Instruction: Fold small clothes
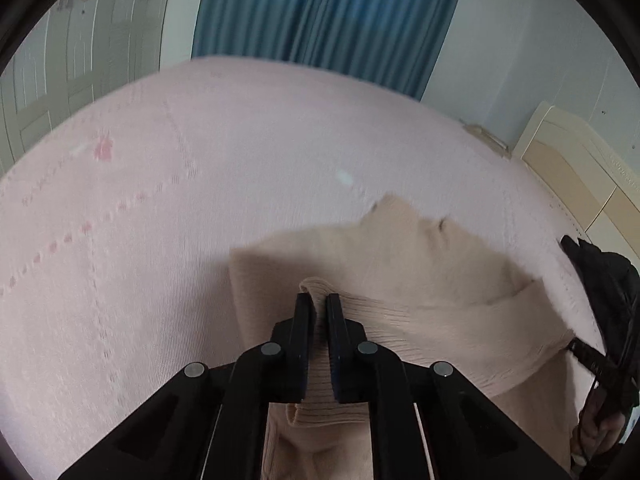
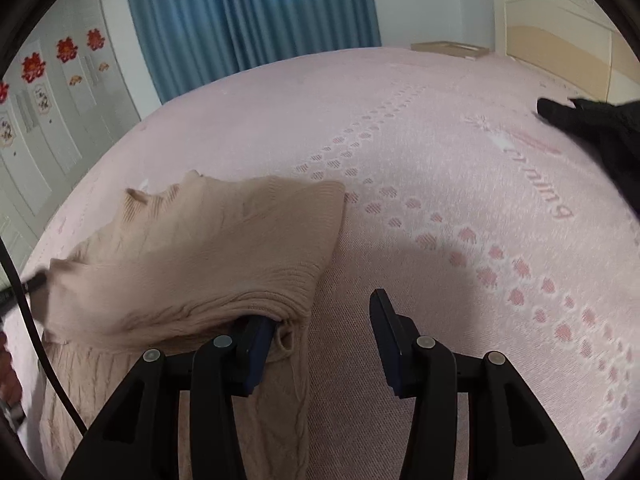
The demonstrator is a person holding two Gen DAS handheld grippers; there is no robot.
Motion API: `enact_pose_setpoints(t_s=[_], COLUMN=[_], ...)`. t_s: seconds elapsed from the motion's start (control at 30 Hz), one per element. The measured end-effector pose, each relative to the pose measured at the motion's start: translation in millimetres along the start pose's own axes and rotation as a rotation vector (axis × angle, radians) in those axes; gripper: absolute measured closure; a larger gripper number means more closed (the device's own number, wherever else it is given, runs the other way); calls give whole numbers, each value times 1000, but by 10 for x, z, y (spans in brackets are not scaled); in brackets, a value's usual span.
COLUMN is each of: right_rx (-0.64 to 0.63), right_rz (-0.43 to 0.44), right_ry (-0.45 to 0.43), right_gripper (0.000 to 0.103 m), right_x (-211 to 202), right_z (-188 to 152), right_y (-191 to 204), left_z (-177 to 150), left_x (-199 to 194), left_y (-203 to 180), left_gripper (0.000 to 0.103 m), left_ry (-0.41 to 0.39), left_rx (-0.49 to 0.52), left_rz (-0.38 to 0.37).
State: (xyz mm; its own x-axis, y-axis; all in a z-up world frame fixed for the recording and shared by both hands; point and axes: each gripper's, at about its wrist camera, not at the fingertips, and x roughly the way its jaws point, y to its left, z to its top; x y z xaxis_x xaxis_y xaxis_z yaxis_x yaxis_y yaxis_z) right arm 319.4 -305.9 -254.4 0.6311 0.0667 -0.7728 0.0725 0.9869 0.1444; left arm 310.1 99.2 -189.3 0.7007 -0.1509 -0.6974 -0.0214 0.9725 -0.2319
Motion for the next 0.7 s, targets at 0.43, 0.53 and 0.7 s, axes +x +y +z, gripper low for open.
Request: enact_pose_setpoints(t_s=[0.43, 0.53, 0.7], right_rx=[-126, -109, -84], right_rz=[39, 59, 3], right_ry=[-66, -67, 40], right_gripper=[44, 44, 44], right_x=[-475, -288, 264], right_z=[53, 174, 114], right_y=[144, 240, 351], left_z=[-111, -94, -345], left_x=[18, 91, 346], left_y=[75, -52, -85], left_gripper=[69, 46, 46], left_ry=[18, 13, 39], left_rx=[-53, 18, 90], left_rz=[-8, 10, 95])
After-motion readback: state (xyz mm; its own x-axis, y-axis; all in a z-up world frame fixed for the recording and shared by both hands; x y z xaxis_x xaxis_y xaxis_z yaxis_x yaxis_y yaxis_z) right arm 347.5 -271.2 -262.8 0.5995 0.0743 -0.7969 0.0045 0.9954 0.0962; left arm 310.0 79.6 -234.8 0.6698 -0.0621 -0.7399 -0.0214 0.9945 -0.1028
